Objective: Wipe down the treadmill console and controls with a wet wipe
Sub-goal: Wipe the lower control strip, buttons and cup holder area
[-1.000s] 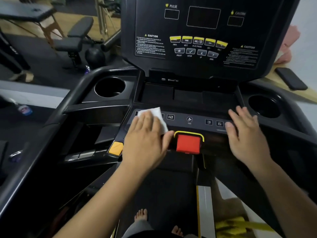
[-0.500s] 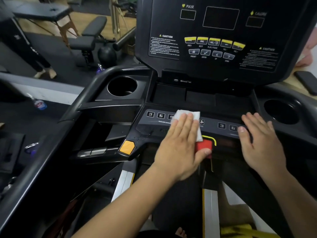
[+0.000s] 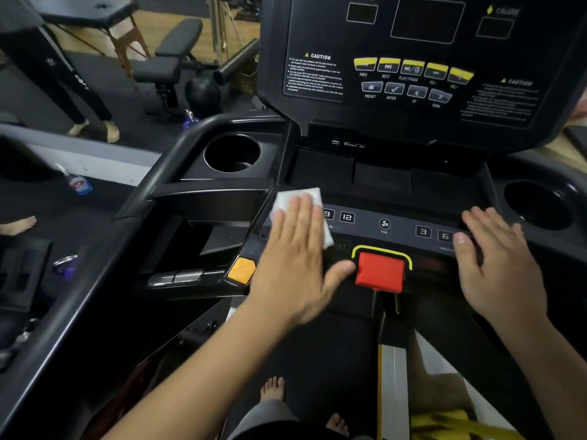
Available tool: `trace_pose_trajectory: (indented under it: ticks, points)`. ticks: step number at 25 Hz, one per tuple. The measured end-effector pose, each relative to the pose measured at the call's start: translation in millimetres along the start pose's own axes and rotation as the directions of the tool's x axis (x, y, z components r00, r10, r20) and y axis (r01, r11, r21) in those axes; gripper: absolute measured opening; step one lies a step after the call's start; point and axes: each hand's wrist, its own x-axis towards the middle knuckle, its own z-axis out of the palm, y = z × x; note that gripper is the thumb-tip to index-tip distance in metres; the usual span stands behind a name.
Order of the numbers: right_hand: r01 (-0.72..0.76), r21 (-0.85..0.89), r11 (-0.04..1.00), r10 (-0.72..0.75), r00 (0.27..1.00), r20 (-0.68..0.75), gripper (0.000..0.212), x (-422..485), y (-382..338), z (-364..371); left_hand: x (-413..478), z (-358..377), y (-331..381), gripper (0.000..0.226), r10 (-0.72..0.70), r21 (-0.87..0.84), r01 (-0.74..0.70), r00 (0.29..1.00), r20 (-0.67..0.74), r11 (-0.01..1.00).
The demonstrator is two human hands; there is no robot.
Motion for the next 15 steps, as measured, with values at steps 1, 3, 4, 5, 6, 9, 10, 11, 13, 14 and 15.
trace_pose_trajectory:
  ticks: [1,3,4,5,6,9,10,11,13,14,15]
  points:
    - [0.006,-0.011,1.000,-0.006,1.000,0.004,0.053,-0.1,0.8,0.4,-7.8,2.4,5.5,0.093,0.054,0.014,-0.055,0.998,0.022,0.998]
    - [0.015,-0.011,1.000,-0.015,1.000,0.010,0.053,0.3,2.2,0.6,-17.7,6.4,2.3,0.091,0.082,0.026,-0.082,0.996,0.025,0.996]
    - [0.015,-0.004,1.000,-0.015,1.000,0.010,0.054,0.5,2.3,0.4,-20.1,6.8,-4.9,0.092,0.042,0.036,-0.042,0.999,-0.011,0.998]
    - [0.013,0.002,1.000,-0.013,1.000,0.007,0.054,0.3,2.0,-0.1,-21.9,6.7,-13.6,0.093,-0.021,0.039,0.023,0.998,-0.062,0.999]
    - [0.011,0.006,1.000,-0.011,1.000,0.002,0.055,0.0,1.7,-0.1,-23.6,6.5,-22.9,0.093,-0.091,0.035,0.095,0.991,-0.100,0.995]
    - [0.011,0.013,1.000,-0.011,1.000,-0.015,0.054,-0.3,0.7,1.0,-24.9,6.7,-40.5,0.095,-0.264,-0.075,0.259,0.963,-0.055,0.963]
    - [0.010,0.012,1.000,-0.010,1.000,-0.020,0.054,0.3,0.7,1.4,-24.1,6.2,-37.5,0.096,-0.301,-0.106,0.295,0.952,-0.047,0.950]
    - [0.008,0.006,1.000,-0.008,1.000,-0.022,0.053,0.6,0.5,1.6,-24.3,5.4,-30.2,0.096,-0.320,-0.107,0.314,0.946,-0.051,0.944]
    - [0.006,0.005,1.000,-0.006,1.000,-0.029,0.054,1.5,0.3,2.8,-27.9,6.5,-9.2,0.096,-0.275,-0.052,0.272,0.960,-0.058,0.961]
    - [0.005,0.007,1.000,-0.005,0.999,-0.033,0.053,1.9,0.5,3.3,-31.2,8.2,2.6,0.096,-0.220,-0.019,0.219,0.974,-0.046,0.976]
    - [0.005,0.005,1.000,-0.004,0.999,-0.034,0.053,1.8,1.0,4.1,-33.7,9.0,12.0,0.097,-0.164,0.007,0.164,0.986,-0.028,0.986]
